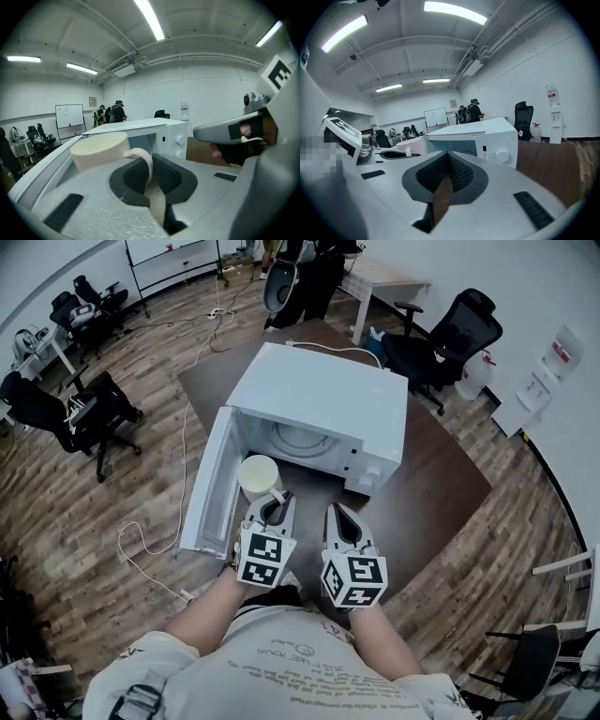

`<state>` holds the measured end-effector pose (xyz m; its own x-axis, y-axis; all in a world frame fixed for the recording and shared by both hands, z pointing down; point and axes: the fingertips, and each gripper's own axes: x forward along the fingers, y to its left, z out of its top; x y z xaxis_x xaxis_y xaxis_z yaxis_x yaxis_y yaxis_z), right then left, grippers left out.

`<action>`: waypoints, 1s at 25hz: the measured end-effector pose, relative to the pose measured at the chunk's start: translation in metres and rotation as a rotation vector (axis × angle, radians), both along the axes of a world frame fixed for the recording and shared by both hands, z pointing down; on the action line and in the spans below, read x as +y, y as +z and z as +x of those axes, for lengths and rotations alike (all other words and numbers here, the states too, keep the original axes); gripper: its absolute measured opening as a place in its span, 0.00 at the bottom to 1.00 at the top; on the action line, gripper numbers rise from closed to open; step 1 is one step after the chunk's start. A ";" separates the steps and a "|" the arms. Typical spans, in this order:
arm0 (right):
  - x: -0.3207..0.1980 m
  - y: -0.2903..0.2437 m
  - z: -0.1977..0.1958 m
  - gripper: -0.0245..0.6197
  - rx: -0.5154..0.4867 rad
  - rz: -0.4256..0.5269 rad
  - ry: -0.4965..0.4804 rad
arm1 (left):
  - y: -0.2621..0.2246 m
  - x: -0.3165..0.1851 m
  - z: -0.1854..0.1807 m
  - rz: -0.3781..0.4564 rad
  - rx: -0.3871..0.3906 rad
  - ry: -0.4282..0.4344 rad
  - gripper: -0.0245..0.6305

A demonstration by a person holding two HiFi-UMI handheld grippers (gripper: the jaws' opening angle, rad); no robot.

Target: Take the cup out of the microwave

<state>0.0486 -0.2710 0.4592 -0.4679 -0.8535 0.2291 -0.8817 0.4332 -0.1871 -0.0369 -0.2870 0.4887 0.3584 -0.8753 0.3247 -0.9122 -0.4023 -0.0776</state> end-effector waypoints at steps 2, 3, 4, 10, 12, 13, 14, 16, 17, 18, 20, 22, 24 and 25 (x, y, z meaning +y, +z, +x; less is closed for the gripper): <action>0.004 -0.003 -0.001 0.06 0.005 0.021 0.001 | -0.006 0.011 -0.001 -0.001 0.000 -0.006 0.08; 0.007 -0.003 -0.003 0.06 0.009 0.026 -0.001 | -0.008 0.016 -0.002 0.000 -0.001 -0.008 0.08; 0.009 -0.003 -0.004 0.06 0.012 0.028 -0.007 | -0.010 0.022 -0.002 0.001 -0.002 -0.009 0.08; 0.014 -0.006 -0.013 0.06 0.021 0.023 -0.054 | -0.020 0.039 -0.003 0.003 0.000 -0.009 0.08; 0.014 -0.008 -0.015 0.06 0.023 0.026 -0.063 | -0.022 0.040 -0.001 0.003 0.001 -0.009 0.08; 0.014 -0.008 -0.015 0.06 0.023 0.027 -0.066 | -0.023 0.041 0.000 0.003 0.002 -0.009 0.08; 0.015 -0.008 -0.015 0.06 0.023 0.028 -0.068 | -0.023 0.042 0.001 0.004 0.003 -0.008 0.08; 0.016 -0.008 -0.015 0.06 0.024 0.029 -0.070 | -0.023 0.043 0.003 0.007 0.004 -0.004 0.08; 0.017 -0.008 -0.014 0.06 0.025 0.028 -0.070 | -0.023 0.043 0.004 0.008 0.005 -0.001 0.08; 0.018 -0.008 -0.014 0.06 0.025 0.028 -0.070 | -0.024 0.043 0.004 0.006 0.008 0.001 0.08; 0.019 -0.010 -0.014 0.06 0.025 0.029 -0.070 | -0.026 0.043 0.003 0.000 0.017 0.001 0.08; 0.019 -0.011 -0.013 0.06 0.028 0.030 -0.069 | -0.028 0.042 0.002 -0.003 0.022 -0.003 0.08; 0.018 -0.010 -0.012 0.06 0.031 0.026 -0.065 | -0.027 0.040 0.002 -0.003 0.021 -0.003 0.08; 0.018 -0.008 -0.011 0.06 0.032 0.023 -0.063 | -0.027 0.040 0.002 -0.003 0.022 -0.002 0.08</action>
